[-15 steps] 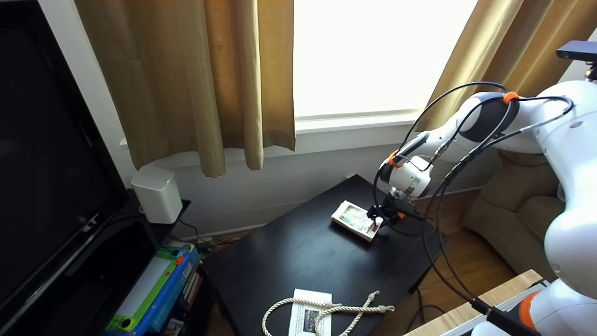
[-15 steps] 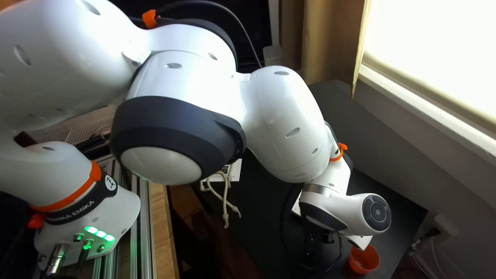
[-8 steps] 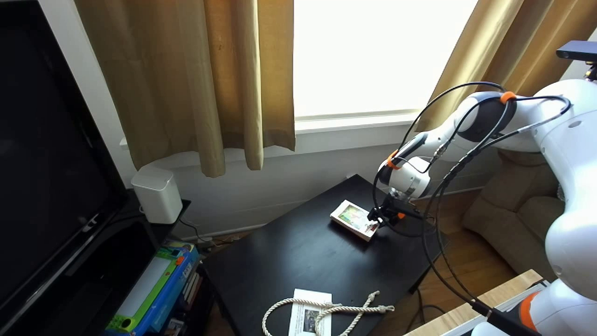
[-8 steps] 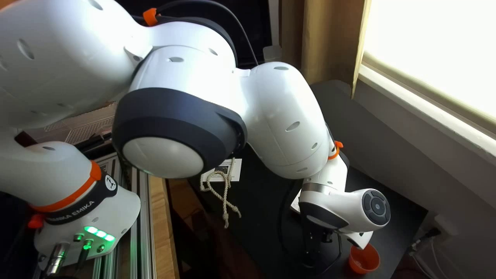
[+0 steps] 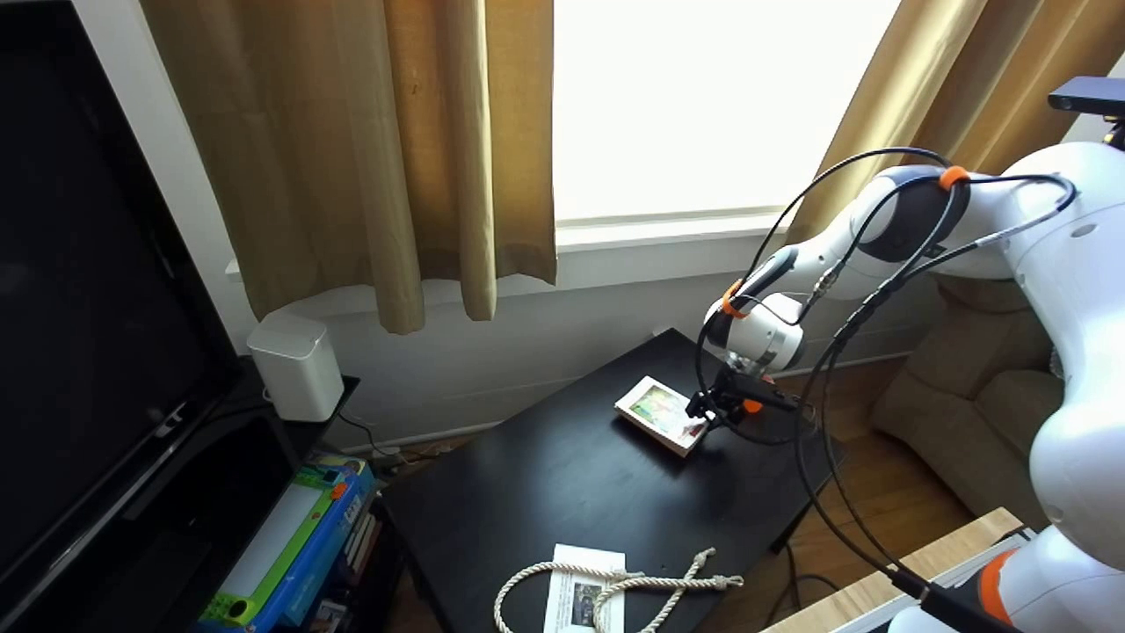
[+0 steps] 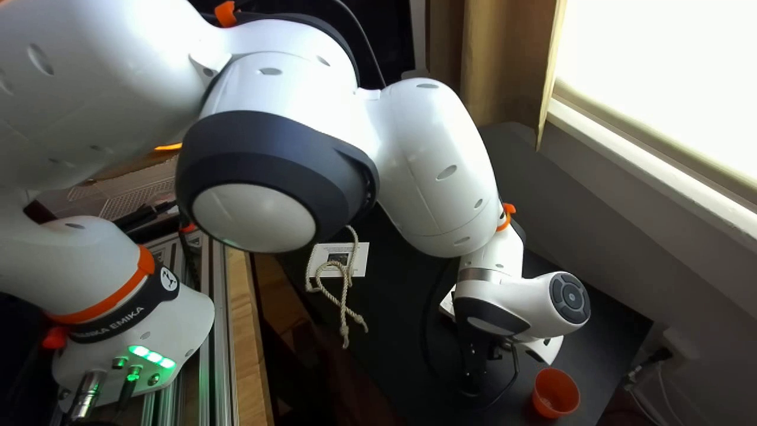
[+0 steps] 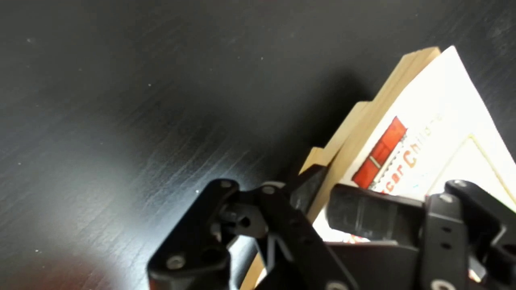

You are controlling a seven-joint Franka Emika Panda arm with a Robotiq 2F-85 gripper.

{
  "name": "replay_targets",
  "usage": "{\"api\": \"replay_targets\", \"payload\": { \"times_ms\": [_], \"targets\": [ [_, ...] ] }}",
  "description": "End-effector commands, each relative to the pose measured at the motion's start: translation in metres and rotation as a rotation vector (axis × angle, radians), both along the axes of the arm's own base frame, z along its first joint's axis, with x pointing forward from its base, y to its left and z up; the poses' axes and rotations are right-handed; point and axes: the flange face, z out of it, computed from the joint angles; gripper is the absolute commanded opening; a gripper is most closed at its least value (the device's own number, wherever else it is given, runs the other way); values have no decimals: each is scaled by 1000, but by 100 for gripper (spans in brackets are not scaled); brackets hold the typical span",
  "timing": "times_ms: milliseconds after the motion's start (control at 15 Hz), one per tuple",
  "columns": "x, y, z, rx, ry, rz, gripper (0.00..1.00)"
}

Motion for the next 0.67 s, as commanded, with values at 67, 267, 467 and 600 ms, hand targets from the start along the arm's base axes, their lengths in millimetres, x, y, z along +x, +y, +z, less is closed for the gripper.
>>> {"api": "replay_targets", "payload": {
  "times_ms": [67,267,467,600],
  "targets": [
    [-8,28,10,-7,71,61,0],
    [-8,47,11,-8,94,90,0],
    [-6,68,13,-28,111,140,0],
    [-5,82,14,-39,121,182,0]
  ]
}}
